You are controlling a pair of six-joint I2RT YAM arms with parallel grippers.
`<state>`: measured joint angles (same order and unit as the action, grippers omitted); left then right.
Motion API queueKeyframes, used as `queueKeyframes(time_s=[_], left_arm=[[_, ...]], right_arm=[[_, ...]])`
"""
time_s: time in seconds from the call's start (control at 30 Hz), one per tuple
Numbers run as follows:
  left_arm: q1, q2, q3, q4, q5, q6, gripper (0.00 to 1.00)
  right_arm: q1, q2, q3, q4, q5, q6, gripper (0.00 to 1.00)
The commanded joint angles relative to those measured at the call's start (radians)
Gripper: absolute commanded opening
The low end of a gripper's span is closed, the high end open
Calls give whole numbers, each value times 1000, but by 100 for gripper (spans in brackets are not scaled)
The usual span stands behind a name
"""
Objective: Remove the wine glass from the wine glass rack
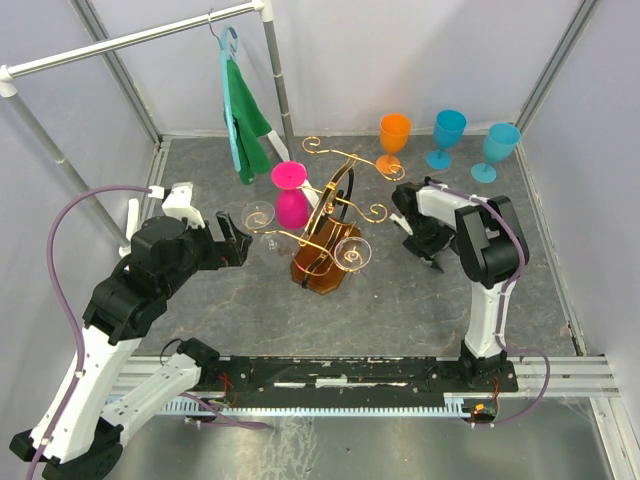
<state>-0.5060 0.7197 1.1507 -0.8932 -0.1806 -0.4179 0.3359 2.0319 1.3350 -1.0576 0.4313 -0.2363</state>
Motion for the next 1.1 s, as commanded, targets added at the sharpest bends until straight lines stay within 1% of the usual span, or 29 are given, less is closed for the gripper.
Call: queueKeyframes(time_s=[0.0,0.1,0.17,0.3,0.37,0.47,0.53,0.6,0.63,0.7,0.77,0.8,0.83,0.87,0.9,1.0,1.07], left_arm=[[1,-3,1,8,9,-27,99],[1,-3,0,7,10,-27,99],[0,-4,0,6,10,-27,99],[0,-8,1,2,7,-27,99],[1,-8,4,0,4,-27,99],[0,-8,6,-6,-4,-28,99],[0,-6,12,-8,-10,-30,99],[1,-4,18,-9,-15,-33,99],[1,-3,19,-9,-17,-34,99],[1,1,20,-9,-23,-40,99],[0,3,16,-4,-24,-46,99],[1,4,14,-3,-24,-50,99],[1,4,13,-3,-26,-55,99],[1,3,11,-2,-26,-59,99],[1,2,9,-1,-27,-64,99],[0,-7,6,-3,-31,-70,99],[1,-10,6,-6,-38,-71,99]], right_arm=[[-75,-15,6,-36,-7,150,71],[-119,-70,2,-52,83,233,76],[-156,-97,12,-65,183,309,80],[-221,-166,51,-70,310,401,82],[-230,-236,80,-69,341,426,82],[-230,-337,172,-103,348,451,82],[-225,-414,248,-126,331,454,75],[-205,-498,327,-137,296,462,64],[-188,-545,357,-132,261,472,60],[-154,-639,387,-107,113,513,54],[-132,-725,382,-75,-156,566,49],[-113,-760,372,-71,-244,607,45],[-85,-793,358,-62,-311,623,44],[-66,-826,327,-47,-427,641,44],[-50,-858,298,-30,-499,665,42],[-26,-944,162,86,-819,762,42],[10,-965,83,156,-969,832,43]])
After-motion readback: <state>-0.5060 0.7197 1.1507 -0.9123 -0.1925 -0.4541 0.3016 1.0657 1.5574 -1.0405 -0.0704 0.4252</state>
